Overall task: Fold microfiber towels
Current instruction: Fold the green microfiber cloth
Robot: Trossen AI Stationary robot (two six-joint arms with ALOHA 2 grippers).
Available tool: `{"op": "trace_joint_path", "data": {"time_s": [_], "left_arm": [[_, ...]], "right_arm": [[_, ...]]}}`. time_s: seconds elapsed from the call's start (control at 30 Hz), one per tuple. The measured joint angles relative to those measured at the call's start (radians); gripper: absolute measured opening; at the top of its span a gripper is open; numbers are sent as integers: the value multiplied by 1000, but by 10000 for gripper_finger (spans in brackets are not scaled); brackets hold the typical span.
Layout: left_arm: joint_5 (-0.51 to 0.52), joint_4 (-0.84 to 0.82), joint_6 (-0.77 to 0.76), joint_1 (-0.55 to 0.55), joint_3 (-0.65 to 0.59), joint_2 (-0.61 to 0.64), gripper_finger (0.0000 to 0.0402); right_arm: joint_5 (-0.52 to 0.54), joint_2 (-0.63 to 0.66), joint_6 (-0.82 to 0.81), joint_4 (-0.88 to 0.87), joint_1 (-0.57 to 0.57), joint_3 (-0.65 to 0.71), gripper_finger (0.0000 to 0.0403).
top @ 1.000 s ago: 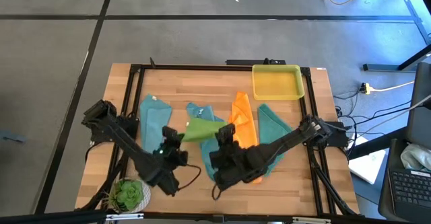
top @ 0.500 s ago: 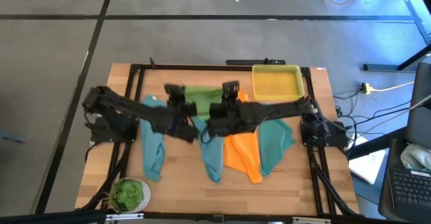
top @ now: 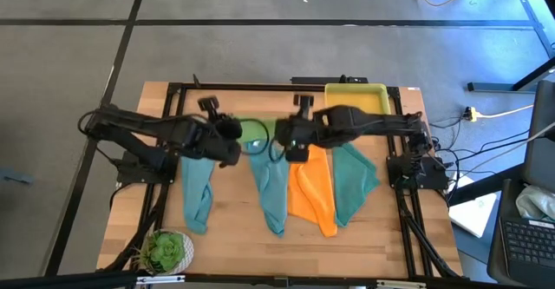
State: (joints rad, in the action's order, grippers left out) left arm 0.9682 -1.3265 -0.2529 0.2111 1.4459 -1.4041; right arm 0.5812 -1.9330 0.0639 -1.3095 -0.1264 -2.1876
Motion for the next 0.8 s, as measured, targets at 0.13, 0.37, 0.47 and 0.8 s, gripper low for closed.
{"op": "trace_joint_path", "data": {"time_s": [0.13,0.37,0.47,0.8], "left_arm": [[-140,89,-94,99,-85,-22,0],[-302,298,-342,310,-247,-65,0],[-319,366,-412,398,-269,-96,0],[-373,550,-452,536,-270,-179,0]], "right_arm": [[-105,-6,-103,-23,-82,122,2],[-233,-4,-268,90,-224,279,2],[-275,-3,-313,184,-289,342,4],[-422,-3,-359,361,-369,425,6]]}}
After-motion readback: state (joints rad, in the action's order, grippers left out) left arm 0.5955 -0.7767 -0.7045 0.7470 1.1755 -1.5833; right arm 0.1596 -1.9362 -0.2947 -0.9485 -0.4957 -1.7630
